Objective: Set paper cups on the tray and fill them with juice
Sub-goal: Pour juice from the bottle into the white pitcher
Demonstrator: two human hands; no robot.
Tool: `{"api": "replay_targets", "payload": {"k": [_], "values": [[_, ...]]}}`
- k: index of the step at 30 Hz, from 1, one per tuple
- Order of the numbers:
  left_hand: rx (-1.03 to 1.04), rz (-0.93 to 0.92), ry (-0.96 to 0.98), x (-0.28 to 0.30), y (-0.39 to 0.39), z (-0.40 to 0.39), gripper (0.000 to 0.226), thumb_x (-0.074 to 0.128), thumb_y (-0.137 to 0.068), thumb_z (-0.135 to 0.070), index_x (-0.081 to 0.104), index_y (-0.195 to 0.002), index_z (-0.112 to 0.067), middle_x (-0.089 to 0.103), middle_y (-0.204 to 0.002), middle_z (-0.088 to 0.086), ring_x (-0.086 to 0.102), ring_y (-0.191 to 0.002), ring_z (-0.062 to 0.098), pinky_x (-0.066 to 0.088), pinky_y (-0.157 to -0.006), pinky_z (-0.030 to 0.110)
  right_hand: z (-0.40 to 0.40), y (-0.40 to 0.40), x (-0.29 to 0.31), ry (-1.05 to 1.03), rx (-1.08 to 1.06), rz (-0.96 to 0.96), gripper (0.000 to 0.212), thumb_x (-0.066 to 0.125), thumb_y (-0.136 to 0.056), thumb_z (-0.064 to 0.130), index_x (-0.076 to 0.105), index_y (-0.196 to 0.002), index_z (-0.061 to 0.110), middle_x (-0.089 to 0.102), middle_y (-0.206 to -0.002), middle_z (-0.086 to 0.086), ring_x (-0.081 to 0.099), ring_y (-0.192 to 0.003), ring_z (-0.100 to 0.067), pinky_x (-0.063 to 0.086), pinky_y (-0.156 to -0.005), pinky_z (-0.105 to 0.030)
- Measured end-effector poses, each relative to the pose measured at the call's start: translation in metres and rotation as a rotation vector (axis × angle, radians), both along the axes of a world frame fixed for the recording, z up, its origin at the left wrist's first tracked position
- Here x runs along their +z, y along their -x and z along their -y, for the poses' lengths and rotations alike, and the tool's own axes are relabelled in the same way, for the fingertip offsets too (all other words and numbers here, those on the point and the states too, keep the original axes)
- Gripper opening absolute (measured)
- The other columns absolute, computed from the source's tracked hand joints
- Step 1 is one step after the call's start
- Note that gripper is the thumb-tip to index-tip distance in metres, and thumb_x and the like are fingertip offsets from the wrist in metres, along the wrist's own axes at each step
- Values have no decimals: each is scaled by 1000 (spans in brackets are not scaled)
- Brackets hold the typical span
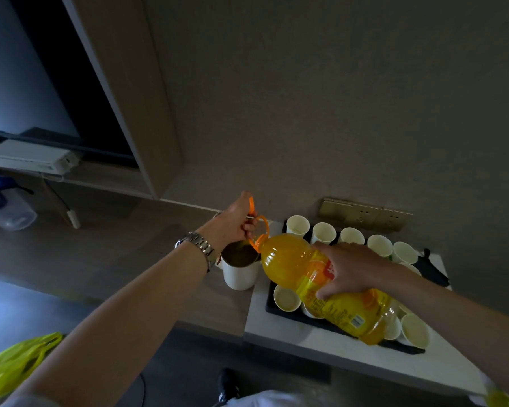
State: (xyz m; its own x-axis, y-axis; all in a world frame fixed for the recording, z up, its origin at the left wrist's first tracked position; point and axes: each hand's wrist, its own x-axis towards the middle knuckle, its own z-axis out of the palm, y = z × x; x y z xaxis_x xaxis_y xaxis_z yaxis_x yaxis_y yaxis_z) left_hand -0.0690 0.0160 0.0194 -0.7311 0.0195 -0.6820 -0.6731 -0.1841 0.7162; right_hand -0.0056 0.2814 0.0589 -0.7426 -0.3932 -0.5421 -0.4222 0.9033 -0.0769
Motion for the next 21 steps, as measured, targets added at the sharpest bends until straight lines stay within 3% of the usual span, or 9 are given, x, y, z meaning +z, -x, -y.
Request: {"api": "replay_targets", "payload": {"k": [12, 21], "values": [[-7, -30, -7, 3, -3, 3, 39, 35, -102, -45, 45, -80, -15, 42, -61, 0, 31, -45, 11, 33, -49, 27, 2, 2, -3, 2, -7, -2, 115, 74, -63, 77, 13, -154, 41, 50, -146, -2, 56, -123, -26, 52, -94, -38], [7, -14, -5, 4, -3, 2, 45, 34, -104, -51, 44, -78, -15, 43, -60, 0, 31, -45, 11, 31, -50, 27, 4, 4, 1, -10, 15, -9, 113, 75, -66, 75, 16, -155, 38, 52, -144, -2, 57, -123, -25, 52, -95, -37]]}}
